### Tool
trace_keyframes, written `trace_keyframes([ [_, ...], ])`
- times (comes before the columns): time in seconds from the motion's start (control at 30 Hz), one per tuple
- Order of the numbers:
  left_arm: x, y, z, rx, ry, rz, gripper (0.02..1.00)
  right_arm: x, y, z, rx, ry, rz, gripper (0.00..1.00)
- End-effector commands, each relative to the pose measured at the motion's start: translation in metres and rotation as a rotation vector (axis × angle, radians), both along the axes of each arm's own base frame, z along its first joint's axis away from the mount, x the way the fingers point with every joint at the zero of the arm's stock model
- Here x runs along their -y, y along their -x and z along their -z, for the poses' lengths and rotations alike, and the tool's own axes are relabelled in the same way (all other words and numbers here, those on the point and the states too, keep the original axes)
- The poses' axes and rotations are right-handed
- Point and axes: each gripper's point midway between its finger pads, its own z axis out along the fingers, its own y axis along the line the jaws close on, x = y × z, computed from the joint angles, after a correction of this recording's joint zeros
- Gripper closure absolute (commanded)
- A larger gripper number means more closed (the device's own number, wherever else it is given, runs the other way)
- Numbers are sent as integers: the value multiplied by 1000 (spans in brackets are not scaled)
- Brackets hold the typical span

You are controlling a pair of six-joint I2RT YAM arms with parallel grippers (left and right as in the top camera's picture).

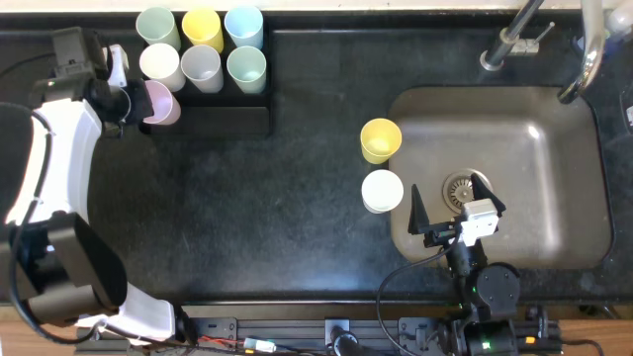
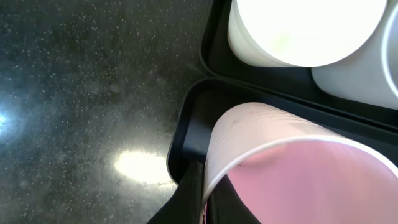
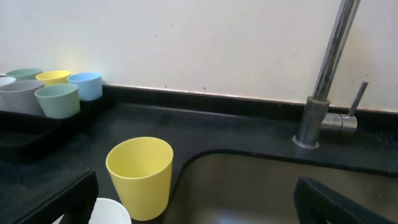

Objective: Store Cups

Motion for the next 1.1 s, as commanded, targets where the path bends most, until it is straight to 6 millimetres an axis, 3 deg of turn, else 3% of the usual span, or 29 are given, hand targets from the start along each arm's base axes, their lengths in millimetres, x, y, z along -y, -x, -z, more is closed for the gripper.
trace_keyframes([
  [0.03,-3,-2,11,-16,-11,7,936,1,-1,4,-2,-4,6,3],
  [0.7,-5,-10,35,-44,-1,0,912,1,-1,4,-2,-4,6,3],
  [0.83,-6,-12,34,-33,3,-25,776,1,-1,4,-2,-4,6,5],
  [0.97,-7,-11,30,-26,17,-68,546,1,-1,4,-2,-4,6,3],
  [1.1,-4,-9,-12,40,8,-71,380,1,-1,4,-2,-4,6,5],
])
